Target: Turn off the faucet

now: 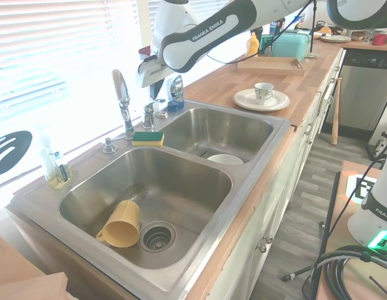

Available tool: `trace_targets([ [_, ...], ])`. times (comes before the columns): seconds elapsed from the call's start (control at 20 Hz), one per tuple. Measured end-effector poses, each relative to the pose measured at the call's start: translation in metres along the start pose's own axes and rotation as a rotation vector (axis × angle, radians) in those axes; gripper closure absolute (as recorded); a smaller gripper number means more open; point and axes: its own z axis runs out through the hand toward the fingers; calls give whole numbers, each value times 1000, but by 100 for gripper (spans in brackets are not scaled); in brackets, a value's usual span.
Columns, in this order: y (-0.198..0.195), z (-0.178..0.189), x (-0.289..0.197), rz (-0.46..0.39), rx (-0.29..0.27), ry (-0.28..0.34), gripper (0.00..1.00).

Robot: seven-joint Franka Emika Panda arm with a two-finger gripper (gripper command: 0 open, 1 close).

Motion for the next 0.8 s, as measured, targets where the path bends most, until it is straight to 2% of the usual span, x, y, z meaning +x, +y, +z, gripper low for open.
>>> trace_targets([
  [0.5,23,7,-12,-3,-52,-45,100],
  [0.55,26,5,-15,0,-68,-62,100],
  [0.8,60,-1,-47,0,-219,-238,100],
])
